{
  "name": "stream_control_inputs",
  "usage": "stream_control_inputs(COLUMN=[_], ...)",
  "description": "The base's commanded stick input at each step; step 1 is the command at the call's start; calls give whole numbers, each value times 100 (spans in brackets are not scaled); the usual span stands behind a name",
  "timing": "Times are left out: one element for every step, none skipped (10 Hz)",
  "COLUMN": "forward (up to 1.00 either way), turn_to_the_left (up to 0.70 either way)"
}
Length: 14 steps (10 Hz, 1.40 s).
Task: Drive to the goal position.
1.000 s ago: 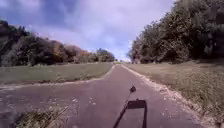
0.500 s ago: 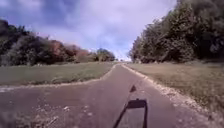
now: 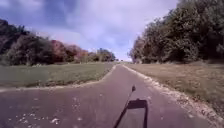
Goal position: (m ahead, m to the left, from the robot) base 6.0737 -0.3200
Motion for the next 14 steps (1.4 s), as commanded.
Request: stream_control_inputs(forward=[70,70,70,70,70,70,70,70,70,70,70,70,70,70], turn_to_the_left=[-10,0,0,0,0,0,0,0,0,0,0,0,0,0])
